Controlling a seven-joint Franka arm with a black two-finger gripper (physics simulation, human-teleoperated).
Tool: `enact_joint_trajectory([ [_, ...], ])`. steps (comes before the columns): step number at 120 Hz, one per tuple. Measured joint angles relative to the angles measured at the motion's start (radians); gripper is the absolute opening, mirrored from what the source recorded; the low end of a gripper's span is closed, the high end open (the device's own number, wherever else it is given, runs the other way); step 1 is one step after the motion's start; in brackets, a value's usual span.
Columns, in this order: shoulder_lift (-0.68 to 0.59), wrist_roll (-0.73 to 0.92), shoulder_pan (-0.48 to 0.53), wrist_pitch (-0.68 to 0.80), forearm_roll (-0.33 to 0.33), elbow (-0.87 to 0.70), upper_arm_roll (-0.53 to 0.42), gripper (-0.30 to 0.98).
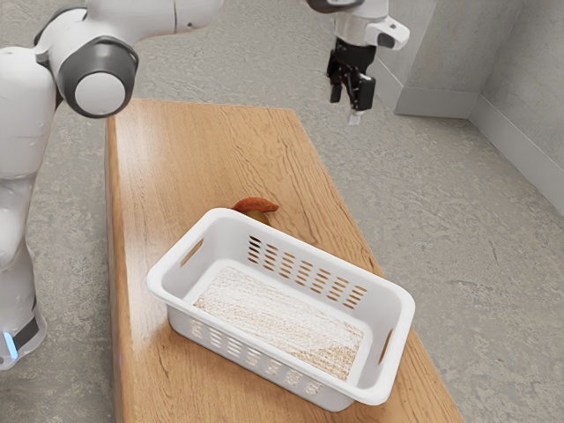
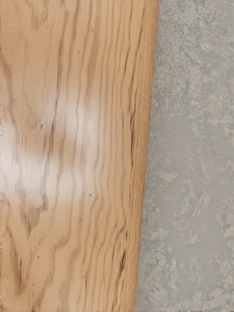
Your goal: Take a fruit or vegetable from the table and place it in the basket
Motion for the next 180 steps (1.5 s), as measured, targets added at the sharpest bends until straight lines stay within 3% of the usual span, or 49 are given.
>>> enact_joint_trajectory([
  [34,-0.041,0.032,-0.022,-0.042,0.005,-0.012,-0.001,0.69],
  [54,-0.326,0.018,-0.154,0.01,0.052,-0.509,0.016,0.68],
  [83,-0.445,0.001,-0.1,0.117,0.09,-0.798,0.101,0.69],
  [124,-0.478,0.002,-0.124,0.171,0.155,-0.881,0.11,0.69],
  [128,-0.486,0.005,-0.156,0.173,0.164,-0.891,0.137,0.69],
  [137,-0.508,0.012,-0.352,0.178,0.199,-0.905,0.331,0.69],
  [143,-0.519,0.017,-0.421,0.18,0.223,-0.91,0.399,0.69],
  [157,-0.535,0.032,-0.498,0.185,0.275,-0.915,0.439,0.69],
  [180,-0.527,0.08,-0.504,0.184,0.324,-0.929,0.47,0.69],
])
